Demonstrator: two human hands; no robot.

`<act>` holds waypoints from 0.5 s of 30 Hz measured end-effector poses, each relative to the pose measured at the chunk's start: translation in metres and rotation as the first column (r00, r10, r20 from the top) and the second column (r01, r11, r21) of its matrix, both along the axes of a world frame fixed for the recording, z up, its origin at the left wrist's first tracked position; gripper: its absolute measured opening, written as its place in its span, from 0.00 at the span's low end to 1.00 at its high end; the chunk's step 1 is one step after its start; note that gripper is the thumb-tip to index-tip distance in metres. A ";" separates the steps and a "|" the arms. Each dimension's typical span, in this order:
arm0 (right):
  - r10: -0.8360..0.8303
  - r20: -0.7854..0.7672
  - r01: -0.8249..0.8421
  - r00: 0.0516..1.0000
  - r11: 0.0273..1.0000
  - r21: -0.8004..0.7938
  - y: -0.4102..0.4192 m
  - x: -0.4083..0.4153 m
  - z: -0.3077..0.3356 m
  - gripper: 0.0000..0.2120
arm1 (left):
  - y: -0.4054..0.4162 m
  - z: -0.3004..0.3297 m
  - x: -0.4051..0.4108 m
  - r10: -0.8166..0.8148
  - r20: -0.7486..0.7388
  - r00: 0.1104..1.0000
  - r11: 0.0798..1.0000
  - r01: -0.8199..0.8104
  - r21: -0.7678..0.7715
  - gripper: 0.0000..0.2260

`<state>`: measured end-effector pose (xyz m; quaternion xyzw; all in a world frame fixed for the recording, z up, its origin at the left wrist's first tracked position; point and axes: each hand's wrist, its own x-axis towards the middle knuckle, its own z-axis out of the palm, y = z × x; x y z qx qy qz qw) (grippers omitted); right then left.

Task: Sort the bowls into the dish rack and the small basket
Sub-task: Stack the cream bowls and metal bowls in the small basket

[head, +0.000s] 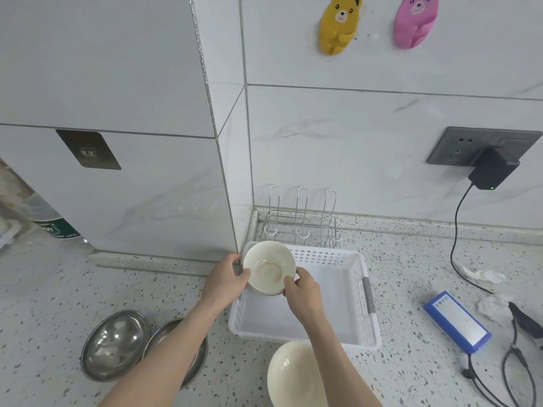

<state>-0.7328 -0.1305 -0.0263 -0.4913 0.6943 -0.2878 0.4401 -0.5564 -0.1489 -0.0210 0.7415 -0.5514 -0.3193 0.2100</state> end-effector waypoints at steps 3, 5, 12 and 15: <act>0.014 0.009 -0.014 1.000 1.000 0.002 0.000 0.000 0.001 0.17 | -0.002 -0.001 -0.001 0.011 0.008 1.000 1.000 -0.011 0.002 0.18; 0.021 0.011 -0.021 1.000 1.000 0.008 0.000 -0.001 0.001 0.20 | -0.003 -0.002 -0.002 0.014 0.012 1.000 1.000 -0.014 0.010 0.17; 0.035 0.027 -0.036 0.999 0.998 0.042 0.001 -0.002 0.003 0.21 | -0.004 -0.002 -0.002 0.009 0.050 0.999 0.999 -0.012 0.045 0.18; 0.057 0.039 -0.059 0.998 0.995 0.077 0.002 -0.005 0.006 0.23 | -0.002 -0.002 -0.002 0.029 0.015 0.999 0.999 -0.029 0.033 0.18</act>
